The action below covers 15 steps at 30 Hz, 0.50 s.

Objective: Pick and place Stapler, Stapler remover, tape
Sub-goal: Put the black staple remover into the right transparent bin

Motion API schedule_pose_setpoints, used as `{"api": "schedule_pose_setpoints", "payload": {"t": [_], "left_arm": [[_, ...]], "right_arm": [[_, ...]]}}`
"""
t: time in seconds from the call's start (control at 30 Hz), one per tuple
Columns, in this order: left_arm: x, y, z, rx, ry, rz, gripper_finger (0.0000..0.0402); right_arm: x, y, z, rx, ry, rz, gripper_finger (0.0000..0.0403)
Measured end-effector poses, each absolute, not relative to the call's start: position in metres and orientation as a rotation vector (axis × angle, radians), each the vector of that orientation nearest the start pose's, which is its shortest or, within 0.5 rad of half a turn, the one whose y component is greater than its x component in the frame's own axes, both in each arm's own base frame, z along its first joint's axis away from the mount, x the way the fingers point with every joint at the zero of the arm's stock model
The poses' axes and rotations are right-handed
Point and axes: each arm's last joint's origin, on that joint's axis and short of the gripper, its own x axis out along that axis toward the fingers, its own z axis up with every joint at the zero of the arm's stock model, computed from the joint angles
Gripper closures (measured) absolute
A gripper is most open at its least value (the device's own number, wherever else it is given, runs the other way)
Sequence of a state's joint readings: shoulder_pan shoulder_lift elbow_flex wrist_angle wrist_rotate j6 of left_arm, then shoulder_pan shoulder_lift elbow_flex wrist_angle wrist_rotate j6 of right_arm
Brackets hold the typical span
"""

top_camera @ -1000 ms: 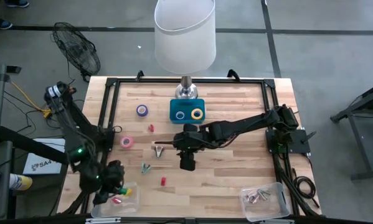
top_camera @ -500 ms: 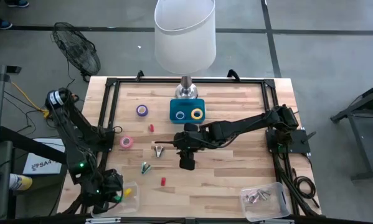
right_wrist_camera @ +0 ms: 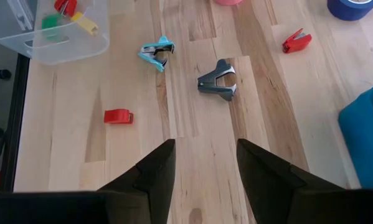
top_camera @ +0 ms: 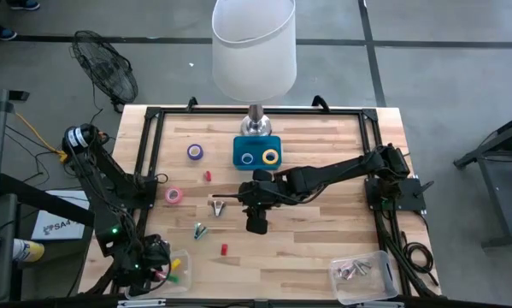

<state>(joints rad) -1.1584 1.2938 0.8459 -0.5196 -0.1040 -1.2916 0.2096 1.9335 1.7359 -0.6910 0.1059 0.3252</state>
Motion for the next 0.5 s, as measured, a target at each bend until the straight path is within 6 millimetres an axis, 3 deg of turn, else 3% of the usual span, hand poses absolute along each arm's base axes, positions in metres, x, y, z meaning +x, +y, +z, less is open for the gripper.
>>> {"api": "schedule_pose_setpoints", "payload": {"t": [0.13,0.3,0.5], "left_arm": [[0.102,-0.227,0.226,-0.522,1.235,-0.281,0.0219],[0.103,-0.220,0.235,-0.549,1.123,-0.239,0.0221],[0.097,-0.194,0.254,-0.510,0.951,-0.143,0.0234]], "right_arm": [[0.418,0.086,0.286,0.164,0.883,-0.047,0.0242],[0.418,0.086,0.286,0.164,0.883,-0.046,0.0240],[0.418,0.086,0.286,0.164,0.882,-0.046,0.0241]]}}
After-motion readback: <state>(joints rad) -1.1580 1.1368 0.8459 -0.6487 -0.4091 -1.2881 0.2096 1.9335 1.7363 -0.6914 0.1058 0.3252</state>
